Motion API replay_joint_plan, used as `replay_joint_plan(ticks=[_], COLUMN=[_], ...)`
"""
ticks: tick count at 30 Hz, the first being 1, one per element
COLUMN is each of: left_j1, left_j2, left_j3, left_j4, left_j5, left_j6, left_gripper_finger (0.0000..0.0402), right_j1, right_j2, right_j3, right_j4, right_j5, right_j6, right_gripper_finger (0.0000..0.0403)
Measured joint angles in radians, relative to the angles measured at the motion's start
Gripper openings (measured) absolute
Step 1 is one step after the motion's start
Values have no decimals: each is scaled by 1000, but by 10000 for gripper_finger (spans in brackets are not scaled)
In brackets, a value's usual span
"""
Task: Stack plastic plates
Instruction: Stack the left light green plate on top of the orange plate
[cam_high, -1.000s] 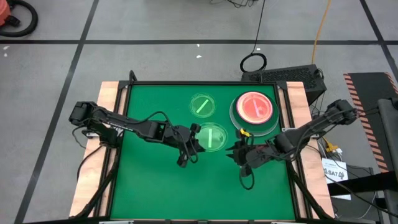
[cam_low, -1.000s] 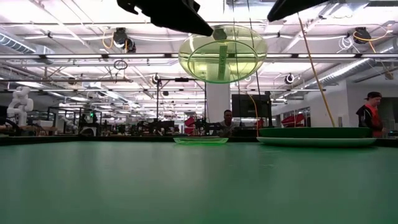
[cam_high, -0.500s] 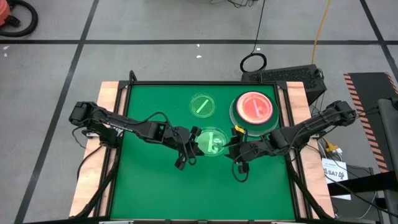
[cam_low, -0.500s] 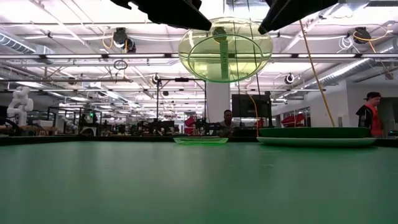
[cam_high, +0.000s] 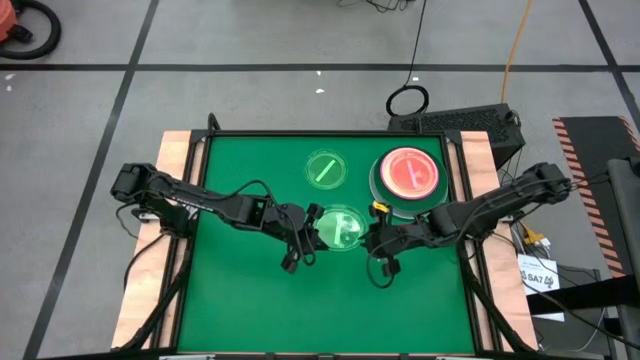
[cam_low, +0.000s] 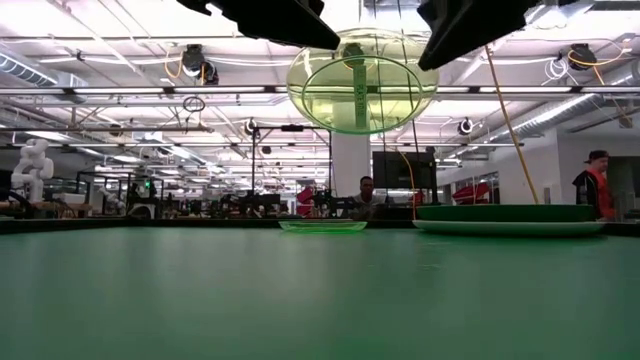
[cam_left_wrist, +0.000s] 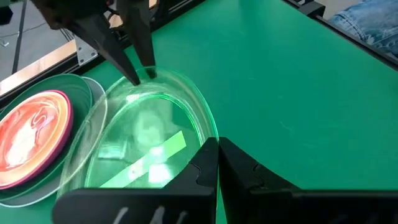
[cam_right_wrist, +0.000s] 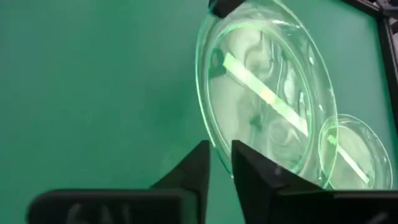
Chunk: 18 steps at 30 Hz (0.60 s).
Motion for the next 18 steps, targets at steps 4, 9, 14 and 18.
replay_joint_plan(ticks=[4, 9, 14, 18], left_j1=[0, 0, 0, 0], left_j2=[0, 0, 0, 1], left_j3=[0, 0, 0, 0], left_j4=[3, 33, 65, 76], left_j5=[0, -5, -18, -47], left_j6=[-7, -11, 9, 7], left_gripper_finger=[5, 18, 68, 113], right_j1=[0, 0, 0, 0], right_j2=[9, 10, 10, 10], right_j3=[0, 0, 0, 0], right_j4=[-6, -13, -11, -14], right_j5=[-5, -29, -27, -26], right_j6=[-32, -43, -43, -43], right_gripper_finger=[12, 6, 2, 1])
